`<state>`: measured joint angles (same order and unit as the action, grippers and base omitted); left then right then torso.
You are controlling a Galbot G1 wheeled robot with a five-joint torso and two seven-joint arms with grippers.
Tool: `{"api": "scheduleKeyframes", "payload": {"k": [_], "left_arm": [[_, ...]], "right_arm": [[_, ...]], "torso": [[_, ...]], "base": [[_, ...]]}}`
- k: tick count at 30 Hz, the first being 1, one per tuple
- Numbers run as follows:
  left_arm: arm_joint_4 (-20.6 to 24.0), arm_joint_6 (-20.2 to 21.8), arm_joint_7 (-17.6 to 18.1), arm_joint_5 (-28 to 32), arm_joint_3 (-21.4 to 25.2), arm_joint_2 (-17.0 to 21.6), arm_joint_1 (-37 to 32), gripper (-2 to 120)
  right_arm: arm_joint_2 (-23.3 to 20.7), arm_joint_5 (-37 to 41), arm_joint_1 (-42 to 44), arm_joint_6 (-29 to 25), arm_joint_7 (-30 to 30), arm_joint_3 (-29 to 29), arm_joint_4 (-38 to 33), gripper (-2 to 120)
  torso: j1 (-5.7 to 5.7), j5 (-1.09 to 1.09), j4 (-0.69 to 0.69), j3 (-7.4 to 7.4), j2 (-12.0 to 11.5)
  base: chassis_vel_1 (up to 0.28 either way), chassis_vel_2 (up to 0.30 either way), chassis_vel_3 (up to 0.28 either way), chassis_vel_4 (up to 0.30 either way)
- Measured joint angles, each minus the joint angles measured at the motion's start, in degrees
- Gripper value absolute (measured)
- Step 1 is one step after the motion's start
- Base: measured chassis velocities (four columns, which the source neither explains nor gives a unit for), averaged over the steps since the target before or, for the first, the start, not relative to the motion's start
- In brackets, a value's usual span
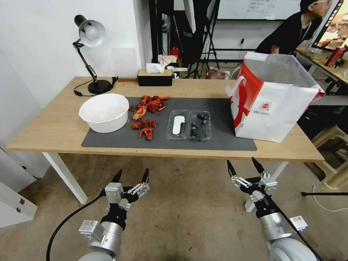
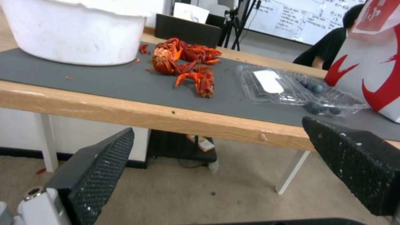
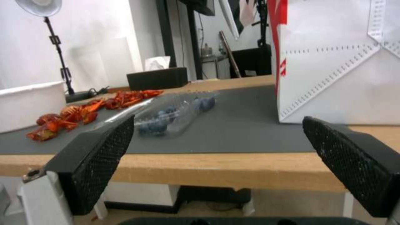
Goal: Close the takeout container lid, then place the container into the takeout bag.
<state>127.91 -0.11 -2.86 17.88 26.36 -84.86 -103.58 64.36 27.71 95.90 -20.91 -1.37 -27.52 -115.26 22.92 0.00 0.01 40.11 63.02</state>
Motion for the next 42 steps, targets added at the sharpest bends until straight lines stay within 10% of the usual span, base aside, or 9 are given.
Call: {"api": "scheduleKeyframes", "payload": {"k": [14,22,29,42], "left_arm": [[2.31,1.23,1.90,16.51,-2.35,5.11,2.53,100],[8.11,2.57,10.43,32.35,-4.64,8.10,4.16,100],[12.28,12.95,20.15,54.53,-4.90,10.99,9.98,100],[4.78,15.72,18.51,65.47,-8.45,15.00,23.46,100]], "right_arm": [[0.74,-0.64,2.82,-0.08,0.50,-0.28,-0.55,100],[-1.58,0.55,0.37,0.33,0.73,2.63,0.00,100],[-1.79,1.81,2.67,0.43,0.06,2.09,-0.25,100],[-0.40,1.68,5.46,-0.88,-1.48,-0.22,-0.01,100]], "torso": [[0.00,-0.01,-0.02,0.00,0.00],[0.00,0.01,0.01,0.00,0.00],[0.00,-0.01,0.00,0.00,0.00],[0.00,0.00,-0.01,0.00,0.00]], "base": [[0.000,0.000,0.000,0.000],[0.000,0.000,0.000,0.000],[0.000,0.000,0.000,0.000],[0.000,0.000,0.000,0.000]]}}
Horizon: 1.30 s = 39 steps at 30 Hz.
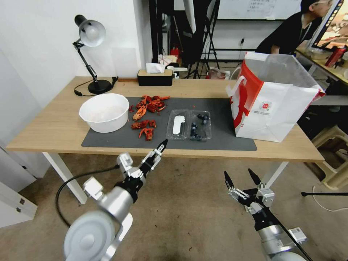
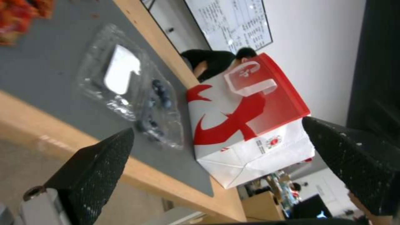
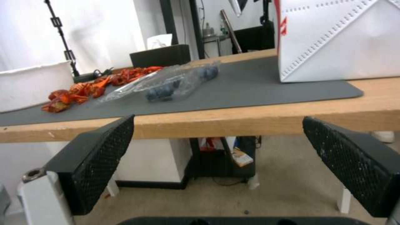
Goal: Close the takeout container lid, then place the container into the takeout bag.
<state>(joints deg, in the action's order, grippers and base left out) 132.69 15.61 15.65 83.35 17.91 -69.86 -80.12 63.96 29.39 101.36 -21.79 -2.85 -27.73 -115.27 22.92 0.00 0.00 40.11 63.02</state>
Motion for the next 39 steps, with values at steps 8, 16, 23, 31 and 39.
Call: {"api": "scheduleKeyframes", "payload": {"k": [8,16,23,31,39], "left_arm": [[-7.12,0.37,4.51,2.07,-6.66,0.12,9.69,100],[-14.26,-1.39,7.96,3.27,-13.69,-0.01,19.79,100],[-18.19,-2.79,13.83,5.14,-17.11,-1.70,25.82,100],[-20.69,-3.36,20.07,5.30,-19.19,-3.59,28.38,100],[-22.38,-3.67,24.45,6.61,-19.43,-5.13,30.68,100]], "right_arm": [[0.84,-0.08,0.25,-0.07,-0.31,-0.20,0.60,100],[1.81,-1.40,0.50,-0.03,-0.33,0.42,0.84,100],[2.32,-1.88,0.96,-0.16,-0.42,0.40,1.01,100],[2.43,-2.07,0.66,-0.33,-0.46,0.60,1.65,100],[2.60,-2.24,1.02,-1.03,-0.61,0.62,1.94,100]], "torso": [[0.00,0.01,0.00,0.00,0.00],[0.00,0.01,0.00,0.00,0.00],[0.00,0.01,-0.01,0.00,0.00],[0.00,0.01,0.00,0.00,0.00],[0.00,0.01,0.00,0.00,0.00]], "base": [[0.000,0.000,0.000,0.000],[0.000,0.000,0.000,0.000],[0.000,0.000,0.000,0.000],[0.000,0.000,0.000,0.000],[0.000,0.000,0.000,0.000]]}}
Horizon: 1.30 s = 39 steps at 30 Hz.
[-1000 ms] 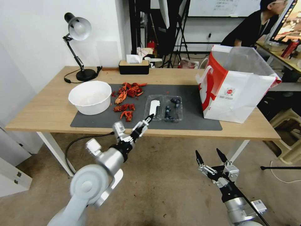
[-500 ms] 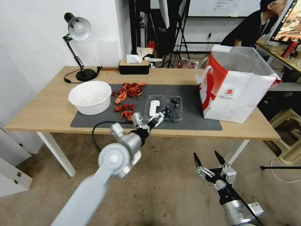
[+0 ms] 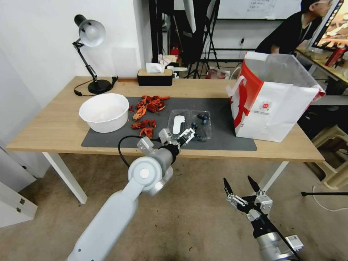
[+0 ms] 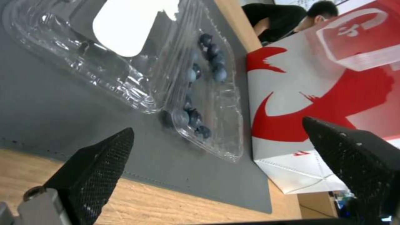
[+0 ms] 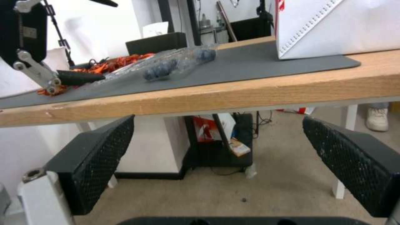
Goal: Close the takeout container lid, then place the container into the takeout bag.
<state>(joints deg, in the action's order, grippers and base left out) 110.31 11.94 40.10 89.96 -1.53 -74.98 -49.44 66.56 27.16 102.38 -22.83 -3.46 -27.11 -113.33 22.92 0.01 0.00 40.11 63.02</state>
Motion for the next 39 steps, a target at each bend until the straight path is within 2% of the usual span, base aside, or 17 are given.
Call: {"api": "scheduleKeyframes", "payload": {"k": [8,32,39], "left_arm": [[-1.11,-0.85,2.48,0.30,-0.33,-0.93,1.02,100],[-3.94,-1.20,2.84,2.30,0.37,-2.24,2.97,100],[-4.81,-0.20,4.69,2.88,0.21,-2.71,3.50,100]], "right_arm": [[0.00,-0.33,0.17,-0.27,0.09,0.03,-0.25,100],[-0.20,-0.67,0.51,-0.24,0.37,-0.33,-0.11,100],[-0.17,-0.77,0.49,-0.31,0.43,-0.43,-0.02,100]], "torso": [[-0.01,-0.01,0.00,0.00,0.01],[-0.01,0.00,0.00,0.00,0.01],[-0.01,0.00,0.00,0.00,0.01]], "base": [[0.000,0.000,0.000,0.000],[0.000,0.000,0.000,0.000],[0.000,0.000,0.000,0.000]]}}
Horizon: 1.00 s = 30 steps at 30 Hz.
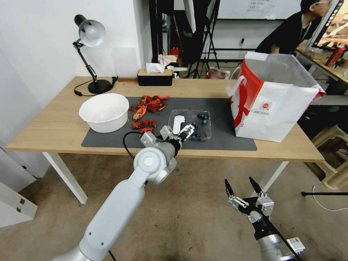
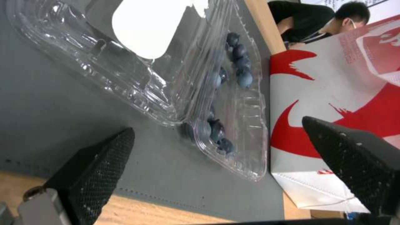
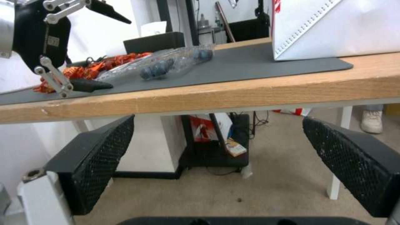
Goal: Close the takeout container lid, then place the container into the takeout bag.
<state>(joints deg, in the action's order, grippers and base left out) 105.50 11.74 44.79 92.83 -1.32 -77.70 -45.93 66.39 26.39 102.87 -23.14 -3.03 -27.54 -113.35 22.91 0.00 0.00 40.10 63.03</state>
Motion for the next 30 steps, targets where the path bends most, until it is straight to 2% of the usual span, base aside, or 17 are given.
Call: {"api": "scheduleKeyframes", "payload": {"k": [30], "left_arm": [[-2.25,-1.19,0.70,0.28,-0.42,-0.36,1.71,100]], "right_arm": [[0.72,-0.84,0.32,-0.75,-0.10,0.14,0.80,100]], "torso": [[-0.01,-0.01,-0.02,-0.01,0.00]], "base": [[0.000,0.000,0.000,0.000]]}}
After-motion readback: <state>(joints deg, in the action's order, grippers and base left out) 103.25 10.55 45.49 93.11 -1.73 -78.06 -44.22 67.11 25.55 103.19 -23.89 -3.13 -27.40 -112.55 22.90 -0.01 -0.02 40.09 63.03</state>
